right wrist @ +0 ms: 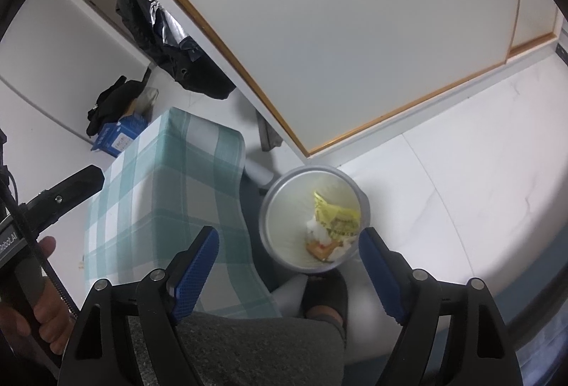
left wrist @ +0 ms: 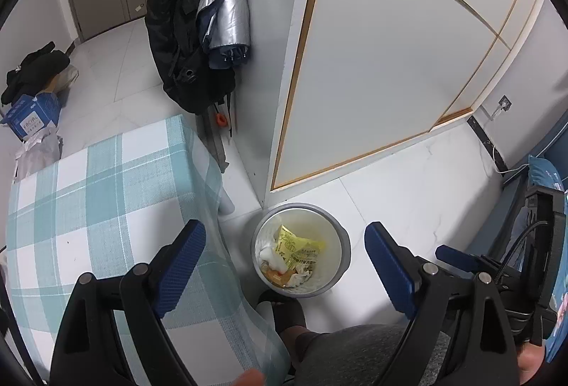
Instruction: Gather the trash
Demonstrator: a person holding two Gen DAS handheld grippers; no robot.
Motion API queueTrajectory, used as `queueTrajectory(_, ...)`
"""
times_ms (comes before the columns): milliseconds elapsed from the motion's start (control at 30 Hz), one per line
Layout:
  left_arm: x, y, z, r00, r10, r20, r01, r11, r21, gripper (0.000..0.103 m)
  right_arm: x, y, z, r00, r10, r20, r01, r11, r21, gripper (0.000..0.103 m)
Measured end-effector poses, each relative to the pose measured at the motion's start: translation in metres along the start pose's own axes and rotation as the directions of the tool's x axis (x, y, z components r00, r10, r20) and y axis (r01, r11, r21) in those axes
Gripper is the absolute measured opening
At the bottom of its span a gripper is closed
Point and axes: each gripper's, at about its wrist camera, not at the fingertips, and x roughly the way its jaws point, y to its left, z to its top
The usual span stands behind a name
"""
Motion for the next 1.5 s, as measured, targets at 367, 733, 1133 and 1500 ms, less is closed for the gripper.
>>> queueTrajectory(367, -0.0001, -0.0005, -0.0005, 1.0, -0.002, -0.001, 0.002, 1.0, 0.004, 0.089, 0.0025, -0.0005, -0.0014, 1.0, -0.001, -0.005, 0.001, 1.0, 0.002, 0.081)
queueTrajectory(733, 0.0026, -0.0014, 0.0016, 1.0, 0.008, -0.005, -0.008, 1.0, -0.006, 0.089, 0.002, 0.0009, -0.0016, 1.0, -0.006, -0.004, 0.006, 1.0, -0.002, 0.082)
queueTrajectory(1133, 0.0057, 0.0025, -0.0013, 1.0, 0.014, -0.014, -0.014, 1.0, -0.02, 0.089, 0.0047, -0.0002, -0.0031, 1.0, -0.007, -0.008, 0.007, 1.0, 0.006, 0.082)
queueTrajectory(1500, 0.0049, 0.0029, -0.0009, 1.0, 0.013, -0.009, -0.013, 1.0, -0.018, 0.089, 0.0058, -0.0002, -0.0032, 1.0, -0.005, -0.009, 0.005, 1.0, 0.008, 0.082)
